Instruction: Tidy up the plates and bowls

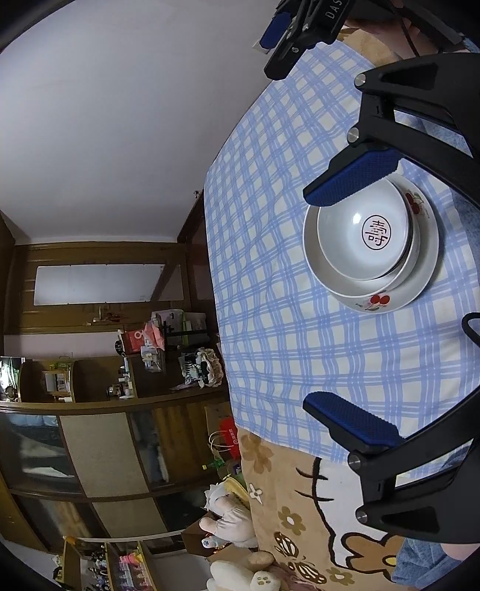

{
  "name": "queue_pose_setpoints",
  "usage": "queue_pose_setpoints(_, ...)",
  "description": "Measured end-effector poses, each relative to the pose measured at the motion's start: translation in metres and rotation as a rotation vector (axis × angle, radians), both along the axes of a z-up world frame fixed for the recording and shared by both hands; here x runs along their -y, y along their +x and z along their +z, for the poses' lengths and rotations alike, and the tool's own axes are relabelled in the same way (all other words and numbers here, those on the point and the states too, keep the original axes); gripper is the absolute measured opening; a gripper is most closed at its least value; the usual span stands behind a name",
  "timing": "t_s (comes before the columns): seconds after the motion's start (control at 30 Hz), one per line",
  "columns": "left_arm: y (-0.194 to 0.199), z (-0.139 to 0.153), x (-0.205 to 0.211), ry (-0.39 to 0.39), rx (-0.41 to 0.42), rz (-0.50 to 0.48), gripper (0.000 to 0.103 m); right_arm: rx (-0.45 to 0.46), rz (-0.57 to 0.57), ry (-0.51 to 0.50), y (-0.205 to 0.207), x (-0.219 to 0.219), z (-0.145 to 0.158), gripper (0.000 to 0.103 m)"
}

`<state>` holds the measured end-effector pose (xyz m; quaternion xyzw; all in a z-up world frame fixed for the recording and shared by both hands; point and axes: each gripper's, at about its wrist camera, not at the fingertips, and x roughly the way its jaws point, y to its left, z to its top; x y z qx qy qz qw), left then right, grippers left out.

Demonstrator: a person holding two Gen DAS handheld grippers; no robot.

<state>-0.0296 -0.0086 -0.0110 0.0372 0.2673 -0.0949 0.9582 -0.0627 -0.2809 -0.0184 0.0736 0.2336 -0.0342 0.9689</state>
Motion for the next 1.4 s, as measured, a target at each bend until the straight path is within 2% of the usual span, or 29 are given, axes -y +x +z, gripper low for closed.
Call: queue_pose_setpoints(1.4,-0.003,0.0002,0.001,0.021,0.0,0.03,0.099,-0.016,-0.016,0.009,0.0048,0.0036,-0.0045,0.102)
